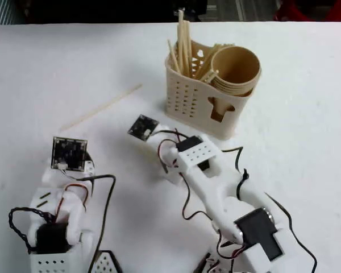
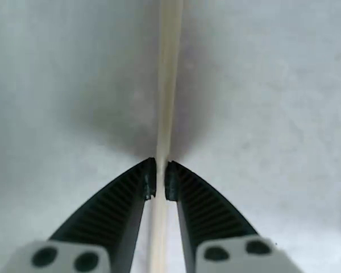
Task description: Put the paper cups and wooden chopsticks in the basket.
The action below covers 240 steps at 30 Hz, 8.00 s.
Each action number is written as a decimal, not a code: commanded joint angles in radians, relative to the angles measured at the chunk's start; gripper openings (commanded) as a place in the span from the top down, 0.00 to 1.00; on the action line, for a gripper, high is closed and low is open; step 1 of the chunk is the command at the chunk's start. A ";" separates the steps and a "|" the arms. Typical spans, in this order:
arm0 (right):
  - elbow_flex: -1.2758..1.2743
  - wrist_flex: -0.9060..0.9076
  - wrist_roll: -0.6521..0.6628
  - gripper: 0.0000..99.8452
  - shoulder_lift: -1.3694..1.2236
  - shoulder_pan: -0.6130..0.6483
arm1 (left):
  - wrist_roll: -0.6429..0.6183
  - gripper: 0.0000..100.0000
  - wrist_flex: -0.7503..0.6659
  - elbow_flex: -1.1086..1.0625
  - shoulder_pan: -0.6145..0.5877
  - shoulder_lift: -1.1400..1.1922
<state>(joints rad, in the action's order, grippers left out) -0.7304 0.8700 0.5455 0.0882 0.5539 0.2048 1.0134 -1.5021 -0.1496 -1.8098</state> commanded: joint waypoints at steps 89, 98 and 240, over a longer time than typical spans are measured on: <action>0.216 -0.960 -0.589 0.98 0.453 -0.317 | 0.107 0.92 0.037 -0.025 0.001 -0.008; 0.222 -0.733 -0.594 0.76 0.420 -0.315 | 0.109 0.92 0.006 -0.043 0.001 -0.008; -0.683 -0.545 -0.526 0.98 1.012 -0.220 | 0.721 0.98 0.778 2.704 -0.012 2.740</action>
<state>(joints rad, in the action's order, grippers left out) -1.4208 0.3452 0.0084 1.0779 0.3314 0.9337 1.7852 1.3334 -0.1435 1.1377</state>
